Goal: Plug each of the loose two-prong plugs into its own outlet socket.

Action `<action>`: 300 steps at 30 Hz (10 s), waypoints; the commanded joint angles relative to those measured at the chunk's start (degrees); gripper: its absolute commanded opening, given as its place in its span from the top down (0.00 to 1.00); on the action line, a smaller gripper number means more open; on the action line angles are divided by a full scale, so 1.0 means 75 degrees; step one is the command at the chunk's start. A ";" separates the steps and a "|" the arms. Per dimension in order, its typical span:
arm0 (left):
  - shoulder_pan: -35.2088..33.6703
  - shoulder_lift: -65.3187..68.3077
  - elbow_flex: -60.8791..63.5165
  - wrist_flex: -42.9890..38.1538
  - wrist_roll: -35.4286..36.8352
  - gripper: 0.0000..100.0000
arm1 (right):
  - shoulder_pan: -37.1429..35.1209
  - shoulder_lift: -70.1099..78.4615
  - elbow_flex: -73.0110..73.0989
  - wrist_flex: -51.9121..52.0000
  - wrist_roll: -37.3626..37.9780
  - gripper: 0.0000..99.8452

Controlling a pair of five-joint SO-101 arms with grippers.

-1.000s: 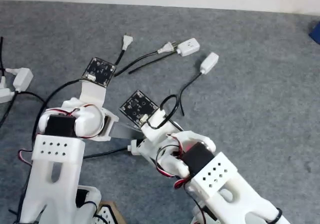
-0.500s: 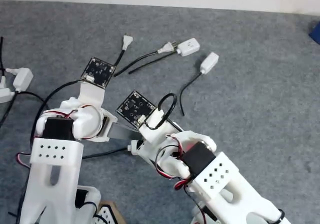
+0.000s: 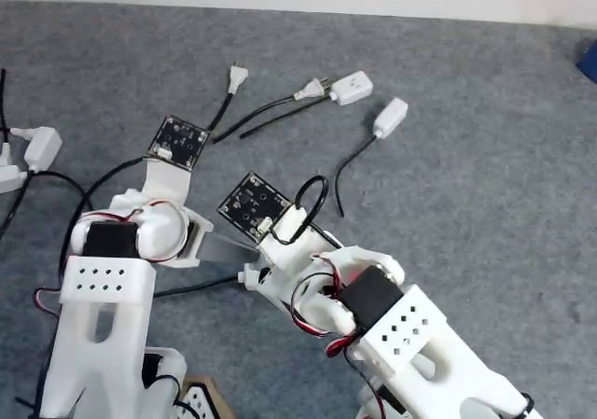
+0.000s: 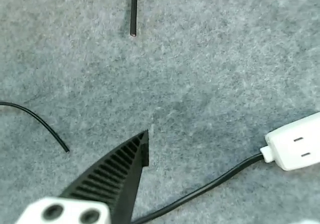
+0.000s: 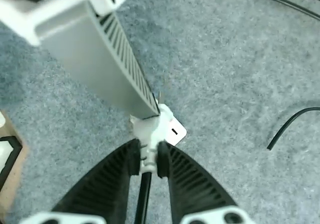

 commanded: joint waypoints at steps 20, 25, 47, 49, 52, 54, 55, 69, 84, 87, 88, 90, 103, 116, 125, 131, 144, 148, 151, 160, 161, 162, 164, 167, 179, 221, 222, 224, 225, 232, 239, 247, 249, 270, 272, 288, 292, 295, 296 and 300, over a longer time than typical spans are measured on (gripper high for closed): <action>-0.0826 -0.0018 -0.0557 -0.0199 -0.0035 0.45 | -0.0100 -0.0111 0.0240 0.0299 0.0481 0.99; -0.0815 -0.0006 -0.0170 -0.0492 -0.0047 0.45 | -0.0111 -0.0123 0.0006 0.0358 0.0422 0.99; 0.0182 -0.0018 0.0756 -0.0516 -0.0012 0.45 | -0.0123 -0.0147 -0.0158 -0.0041 0.0035 0.99; 0.0182 -0.0006 0.0779 -0.0516 -0.0012 0.45 | -0.0111 -0.0158 -0.0158 -0.0041 0.0035 0.99; 0.0193 -0.0006 0.0944 -0.0516 -0.0012 0.45 | -0.0111 -0.0182 -0.0158 -0.0041 0.0035 0.99; 0.0193 -0.0006 0.1049 -0.0516 -0.0012 0.45 | -0.0100 -0.0182 -0.0158 -0.0041 0.0035 0.99; 0.0193 -0.0006 0.1096 -0.0516 -0.0023 0.45 | -0.0100 -0.0182 -0.0170 -0.0041 0.0035 0.99; -0.0721 -0.0053 0.1166 -0.1242 -0.0047 0.45 | 0.0193 -0.0111 -0.0451 0.0381 0.0469 0.99; -0.1776 -0.0006 0.1412 -0.2075 -0.0012 0.45 | 0.0205 0.3827 -0.3311 0.2643 0.0539 0.99; -0.1776 -0.0018 0.1811 -0.2415 -0.0012 0.45 | 0.0264 0.5187 -0.5480 0.3429 -0.0059 0.99; -0.1776 -0.0018 0.1940 -0.2579 -0.0012 0.45 | 0.0264 0.5656 -0.6148 0.3710 -0.0305 0.99; -0.1776 -0.0041 0.2174 -0.2872 -0.0012 0.45 | 0.0275 0.6535 -0.7344 0.4226 -0.0914 0.99; -0.1799 -0.0053 0.2409 -0.3282 -0.0012 0.45 | 0.1448 0.7953 -0.8328 0.4718 -0.3833 0.99; -0.1776 -0.0029 0.2409 -0.3282 0.0000 0.45 | 0.1401 0.5855 -0.5890 0.3862 -0.3516 0.99; -0.1764 -0.0018 0.2421 -0.3282 0.0000 0.45 | 0.1119 0.6429 -0.5843 0.3780 -0.3528 0.99; -0.1764 -0.0018 0.2421 -0.3282 0.0000 0.45 | 0.0592 0.6582 -0.5855 0.3757 -0.3505 0.99; -0.1764 -0.0006 0.2432 -0.3282 0.0000 0.45 | 0.0733 0.6605 -0.5785 0.3792 -0.3247 0.99; -0.1764 -0.0006 0.2432 -0.3282 0.0000 0.45 | 0.0815 0.6605 -0.5773 0.3768 -0.3200 0.99; -0.1764 -0.0006 0.2432 -0.3282 0.0000 0.45 | 0.0815 0.6617 -0.5773 0.3733 -0.3106 0.99; -0.1776 -0.0041 0.2456 -0.3282 0.0000 0.45 | 0.0815 0.6605 -0.5070 0.3030 -0.2954 0.99; -0.1776 -0.0041 0.2456 -0.3282 0.0000 0.45 | 0.0815 0.6593 -0.4976 0.2983 -0.2942 0.99; -0.1776 -0.0041 0.2456 -0.3282 -0.0012 0.45 | 0.0815 0.6593 -0.4941 0.2983 -0.2942 0.99; -0.1776 -0.0041 0.2456 -0.3282 -0.0012 0.45 | 0.0815 0.6547 -0.4917 0.2995 -0.2942 0.99; -0.1776 -0.0041 0.2456 -0.3282 -0.0012 0.45 | 0.0815 0.6582 -0.4917 0.2995 -0.2919 0.99; -0.1776 -0.0053 0.2456 -0.3270 -0.0012 0.45 | 0.1354 0.6582 -0.4917 0.2948 -0.2860 0.99; -0.1776 -0.0053 0.2467 -0.3259 -0.0012 0.45 | 0.1342 0.6605 -0.5187 0.2866 -0.2661 0.99; -0.1776 -0.0053 0.2467 -0.3259 -0.0012 0.45 | 0.1319 0.6605 -0.5187 0.2866 -0.2661 0.99; -0.1776 -0.0053 0.2467 -0.3259 -0.0012 0.45 | 0.1319 0.6605 -0.5187 0.2842 -0.2661 0.99; -0.1776 -0.0053 0.2467 -0.3259 -0.0012 0.45 | 0.1319 0.6605 -0.5187 0.2842 -0.2661 0.99; -0.1776 -0.0053 0.2444 -0.3259 -0.0012 0.45 | 0.1073 0.6605 -0.5175 0.2901 -0.2708 0.99; -0.1776 -0.0053 0.2444 -0.3259 -0.0012 0.45 | 0.0756 0.6605 -0.5175 0.2901 -0.2884 0.99; -0.1776 -0.0053 0.2456 -0.3259 -0.0012 0.45 | 0.0779 0.6617 -0.4952 0.2842 -0.2872 0.99; -0.1788 -0.0053 0.2456 -0.3247 -0.0012 0.45 | 0.0791 0.6617 -0.4753 0.2760 -0.2860 0.99; -0.1776 -0.0053 0.2456 -0.3247 -0.0012 0.45 | 0.1237 0.6593 -0.4671 0.2725 -0.2403 0.99; -0.1776 -0.0053 0.2456 -0.3247 -0.0012 0.45 | 0.1237 0.6593 -0.4671 0.2725 -0.2403 0.99; -0.1776 -0.0053 0.2456 -0.3247 -0.0012 0.45 | 0.1225 0.6593 -0.4671 0.3018 -0.2180 0.99; -0.1764 -0.0053 0.2456 -0.3247 0.0000 0.45 | 0.1225 0.6593 -0.4671 0.3007 -0.2180 0.99; -0.1764 -0.0053 0.2456 -0.3247 0.0000 0.45 | 0.1225 0.6593 -0.4671 0.3007 -0.2180 0.99; -0.1764 -0.0053 0.2456 -0.3247 0.0000 0.45 | 0.1225 0.6593 -0.4671 0.3007 -0.2180 0.99; -0.1764 -0.0053 0.2456 -0.3247 0.0000 0.45 | 0.1225 0.6593 -0.4683 0.2889 -0.2180 0.99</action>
